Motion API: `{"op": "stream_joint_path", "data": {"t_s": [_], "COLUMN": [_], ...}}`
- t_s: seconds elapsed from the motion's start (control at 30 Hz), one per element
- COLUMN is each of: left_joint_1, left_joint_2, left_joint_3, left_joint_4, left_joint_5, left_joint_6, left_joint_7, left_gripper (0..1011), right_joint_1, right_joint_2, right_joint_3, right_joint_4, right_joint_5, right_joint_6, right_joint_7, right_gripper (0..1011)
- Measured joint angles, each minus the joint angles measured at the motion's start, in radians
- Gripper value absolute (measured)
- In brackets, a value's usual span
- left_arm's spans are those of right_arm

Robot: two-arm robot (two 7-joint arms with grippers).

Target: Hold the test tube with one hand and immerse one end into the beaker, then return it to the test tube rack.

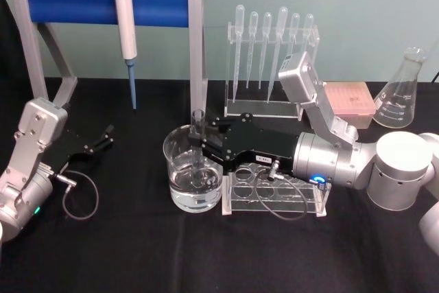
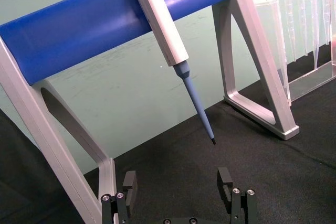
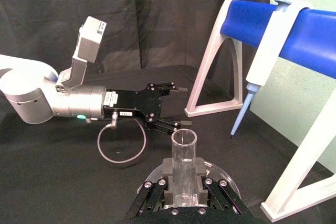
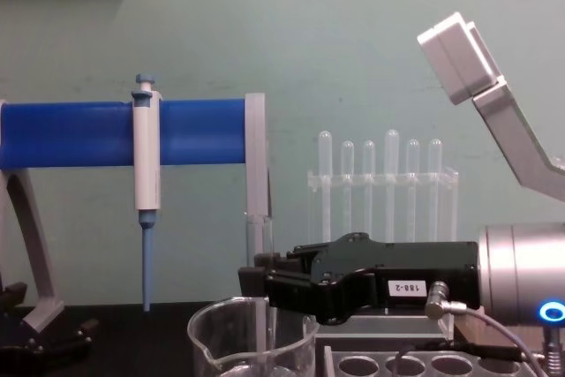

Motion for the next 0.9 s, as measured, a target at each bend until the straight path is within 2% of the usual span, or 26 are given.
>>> {"op": "stream_joint_path", "data": {"t_s": [0.37,0.9], "left_joint_1": [0.0,0.0], "left_joint_2": [0.0,0.0], "left_joint_3": [0.0,0.0], "left_joint_4": [0.0,0.0], "left_joint_5": [0.0,0.0], "left_joint_6": [0.0,0.0], "left_joint_7": [0.0,0.0], "left_gripper": [1000,1000], "right_joint_1": [-0.003,-0.002], "right_joint_2": [0.0,0.0], "right_joint_3": [0.0,0.0], "right_joint_4": [0.0,0.0], "right_joint_5": [-0.015,-0.012], "right_joint_6": [0.007,0.007], "right_joint_7": [-0.004,-0.005], "right_gripper": [242,242]}}
